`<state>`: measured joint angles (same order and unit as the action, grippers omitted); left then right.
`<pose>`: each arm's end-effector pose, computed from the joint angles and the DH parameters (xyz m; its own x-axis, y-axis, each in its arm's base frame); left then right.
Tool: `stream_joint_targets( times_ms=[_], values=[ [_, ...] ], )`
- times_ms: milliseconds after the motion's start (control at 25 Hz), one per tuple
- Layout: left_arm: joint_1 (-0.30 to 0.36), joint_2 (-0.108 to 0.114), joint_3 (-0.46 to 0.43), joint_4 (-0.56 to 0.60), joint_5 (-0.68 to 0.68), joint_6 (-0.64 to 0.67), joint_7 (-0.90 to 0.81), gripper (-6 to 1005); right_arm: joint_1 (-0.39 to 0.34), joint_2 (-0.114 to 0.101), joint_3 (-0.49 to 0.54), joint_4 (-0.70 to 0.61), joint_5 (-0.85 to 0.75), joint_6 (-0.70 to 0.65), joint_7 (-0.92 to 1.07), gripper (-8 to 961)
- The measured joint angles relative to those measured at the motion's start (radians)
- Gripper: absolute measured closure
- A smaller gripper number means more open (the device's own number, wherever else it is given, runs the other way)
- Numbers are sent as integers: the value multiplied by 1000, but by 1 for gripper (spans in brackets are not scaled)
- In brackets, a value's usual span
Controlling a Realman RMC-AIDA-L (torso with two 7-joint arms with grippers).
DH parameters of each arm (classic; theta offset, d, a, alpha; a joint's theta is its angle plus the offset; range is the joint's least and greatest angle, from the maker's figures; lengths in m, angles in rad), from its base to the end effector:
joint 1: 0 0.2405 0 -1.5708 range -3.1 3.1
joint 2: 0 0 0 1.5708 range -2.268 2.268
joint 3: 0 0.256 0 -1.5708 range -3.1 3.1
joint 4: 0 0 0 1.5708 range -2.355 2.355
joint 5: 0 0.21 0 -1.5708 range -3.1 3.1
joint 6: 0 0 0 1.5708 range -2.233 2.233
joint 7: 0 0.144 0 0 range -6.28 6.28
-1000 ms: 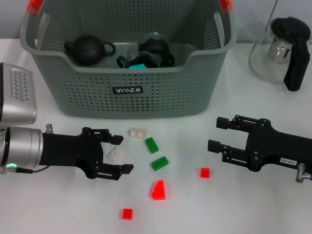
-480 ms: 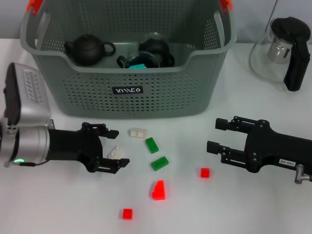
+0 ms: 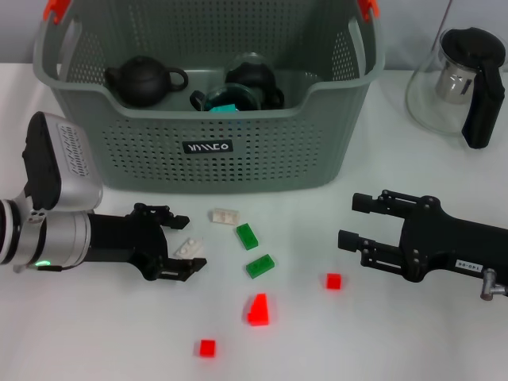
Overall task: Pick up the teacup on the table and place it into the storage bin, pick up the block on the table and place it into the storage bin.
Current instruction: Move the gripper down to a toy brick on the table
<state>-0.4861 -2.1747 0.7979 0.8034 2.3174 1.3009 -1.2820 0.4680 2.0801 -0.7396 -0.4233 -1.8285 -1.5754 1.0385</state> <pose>-0.2932 0.3271 -0.0362 0.9607 0.2571 0.1049 0.2774 -0.9046 -0.3235 0.2736 0.2932 -0.0328 0.7540 -0.2155 -0.6206 -0.3859 -0.9098 -0.1530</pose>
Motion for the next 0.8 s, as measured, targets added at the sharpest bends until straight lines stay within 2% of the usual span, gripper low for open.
stream_joint_targets(
  times_ms=[200,640,800],
  values=[
    [0,0,0,1,0,-14,0,353,0,0,0,0,0,0,0,269],
    [3,-1,7,-4,5,-46,2,499,-2,-2,0,0,0,0,0,269],
    [5,-2,10,-4,9,-61,2,510,-5,-2,0,0,0,0,0,269]
  ],
)
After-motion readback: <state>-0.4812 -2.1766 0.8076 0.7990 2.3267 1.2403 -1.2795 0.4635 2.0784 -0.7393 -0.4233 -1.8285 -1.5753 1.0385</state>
